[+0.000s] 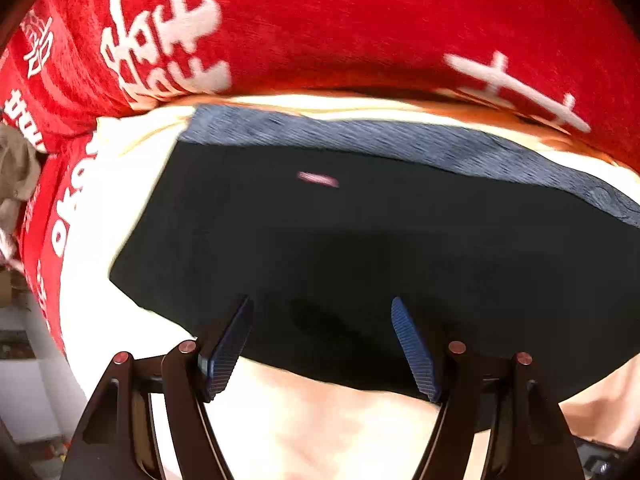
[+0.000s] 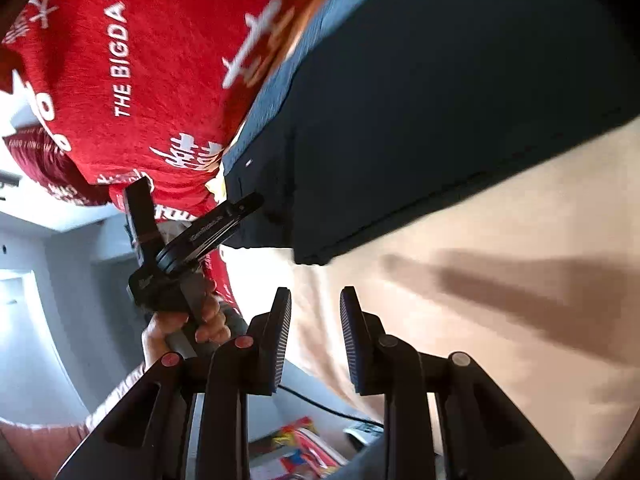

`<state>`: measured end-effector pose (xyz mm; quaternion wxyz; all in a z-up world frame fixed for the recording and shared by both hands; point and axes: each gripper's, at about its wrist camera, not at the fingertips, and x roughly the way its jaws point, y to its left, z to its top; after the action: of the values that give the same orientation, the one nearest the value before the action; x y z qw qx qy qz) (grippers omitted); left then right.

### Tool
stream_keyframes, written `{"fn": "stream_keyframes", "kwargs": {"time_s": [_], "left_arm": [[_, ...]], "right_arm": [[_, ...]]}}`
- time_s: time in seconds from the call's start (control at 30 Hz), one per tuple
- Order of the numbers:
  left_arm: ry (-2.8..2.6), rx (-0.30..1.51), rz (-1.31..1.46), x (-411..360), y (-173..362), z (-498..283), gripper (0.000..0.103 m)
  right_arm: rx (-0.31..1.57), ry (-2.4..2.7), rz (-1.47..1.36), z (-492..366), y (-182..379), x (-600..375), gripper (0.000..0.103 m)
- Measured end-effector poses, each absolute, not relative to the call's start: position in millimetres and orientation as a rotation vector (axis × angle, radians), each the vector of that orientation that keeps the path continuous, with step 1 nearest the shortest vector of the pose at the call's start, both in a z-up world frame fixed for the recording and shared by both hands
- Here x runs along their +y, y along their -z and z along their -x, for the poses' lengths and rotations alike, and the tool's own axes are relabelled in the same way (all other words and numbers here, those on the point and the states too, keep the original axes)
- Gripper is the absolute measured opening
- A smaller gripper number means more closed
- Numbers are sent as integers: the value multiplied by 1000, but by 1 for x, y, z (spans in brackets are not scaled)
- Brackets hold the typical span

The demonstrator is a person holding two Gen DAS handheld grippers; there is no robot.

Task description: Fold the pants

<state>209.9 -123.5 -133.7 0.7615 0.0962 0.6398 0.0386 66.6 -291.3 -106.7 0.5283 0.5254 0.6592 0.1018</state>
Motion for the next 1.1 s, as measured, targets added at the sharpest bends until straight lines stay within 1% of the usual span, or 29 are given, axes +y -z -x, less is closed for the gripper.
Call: {"fn": "stream_keyframes", "kwargs": {"time_s": [0.1,0.17,0.23,0.3,0.43,0.47,0.5,0.53,0.6,0.67,0.73,0.77,0.83,0.93,0.97,1.1], "left_arm": [[-82,1349,-263,-88,139,-226,73],[-87,1381,-260,-61,154,-239,73],[-71,1429,-194,-28,174,-248,73],[-27,1422,-135,-18,174,-247,75],[30,1396,-157,-12,176,-246,75],[40,1398,-150,-10,176,-246,75],[49,1400,-143,-7,176,-246,75],[62,1401,-142,-4,176,-247,75],[92,1393,-175,0,176,-245,75],[115,1379,-193,3,177,-242,75],[120,1370,-205,4,178,-240,75],[117,1368,-205,4,177,-239,75],[117,1360,-204,5,179,-238,75],[126,1351,-196,1,176,-233,75],[130,1351,-190,-6,171,-226,75],[133,1359,-180,3,173,-229,75]], "right_arm": [[1541,-214,-1281,-65,118,-267,28],[1511,-183,-1288,-60,117,-262,28],[1470,-152,-1332,-69,121,-256,28],[1445,-133,-1372,-69,124,-258,28],[1447,-159,-1360,-84,128,-243,28],[1460,-167,-1365,-89,130,-239,22],[1483,-175,-1360,-94,131,-236,9],[1486,-196,-1334,-101,126,-231,0],[1469,-253,-1280,-110,107,-219,0],[1521,-267,-1127,-112,95,-201,0],[1593,-228,-999,-104,100,-194,0],[1612,-211,-988,-100,104,-195,1],[1600,-193,-1063,-90,108,-205,2],[1607,-177,-1072,-83,105,-218,10],[1604,-170,-1070,-81,105,-221,11],[1551,-104,-1168,-78,113,-233,11]]}}
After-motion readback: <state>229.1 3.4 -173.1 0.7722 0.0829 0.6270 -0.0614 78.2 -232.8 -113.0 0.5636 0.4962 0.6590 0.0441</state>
